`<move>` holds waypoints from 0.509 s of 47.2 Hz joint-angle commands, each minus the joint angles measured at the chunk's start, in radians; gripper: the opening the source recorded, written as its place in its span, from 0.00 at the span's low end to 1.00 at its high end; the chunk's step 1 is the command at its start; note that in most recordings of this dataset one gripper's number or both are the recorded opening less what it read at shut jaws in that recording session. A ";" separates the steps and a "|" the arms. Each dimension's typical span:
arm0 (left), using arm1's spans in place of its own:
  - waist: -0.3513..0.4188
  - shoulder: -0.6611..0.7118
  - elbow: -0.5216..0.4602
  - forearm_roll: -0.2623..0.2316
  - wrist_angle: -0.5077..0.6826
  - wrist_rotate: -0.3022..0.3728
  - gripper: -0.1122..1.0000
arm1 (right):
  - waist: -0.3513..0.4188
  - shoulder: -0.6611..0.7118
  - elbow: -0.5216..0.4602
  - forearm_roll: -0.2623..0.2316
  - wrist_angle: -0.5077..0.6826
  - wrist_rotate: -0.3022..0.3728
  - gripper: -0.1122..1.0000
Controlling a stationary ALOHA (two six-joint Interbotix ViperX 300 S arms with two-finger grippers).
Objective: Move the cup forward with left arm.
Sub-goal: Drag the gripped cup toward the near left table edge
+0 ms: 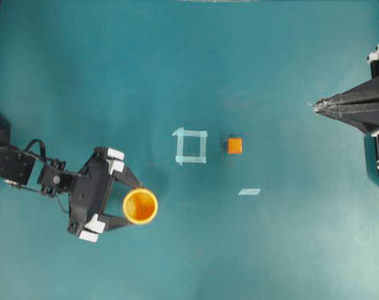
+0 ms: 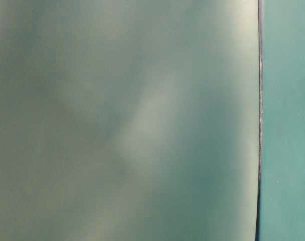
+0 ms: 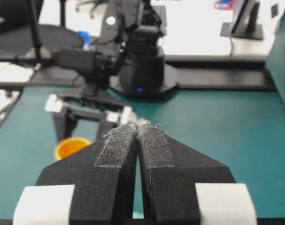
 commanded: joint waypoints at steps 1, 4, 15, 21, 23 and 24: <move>-0.037 -0.020 -0.029 -0.002 0.015 0.002 0.70 | -0.002 0.005 -0.034 -0.002 -0.003 0.002 0.10; -0.063 -0.020 -0.035 -0.002 0.031 0.002 0.70 | 0.000 0.005 -0.034 -0.002 -0.003 0.002 0.10; -0.153 -0.017 -0.060 -0.009 0.066 0.000 0.70 | -0.002 0.005 -0.034 -0.002 -0.002 0.002 0.10; -0.198 -0.002 -0.089 -0.014 0.080 0.000 0.70 | -0.002 0.006 -0.034 -0.002 0.012 0.002 0.10; -0.219 0.006 -0.103 -0.014 0.089 0.000 0.70 | -0.002 0.005 -0.034 -0.002 0.017 0.002 0.10; -0.225 0.009 -0.109 -0.014 0.094 0.000 0.70 | -0.002 0.006 -0.034 -0.002 0.020 0.002 0.10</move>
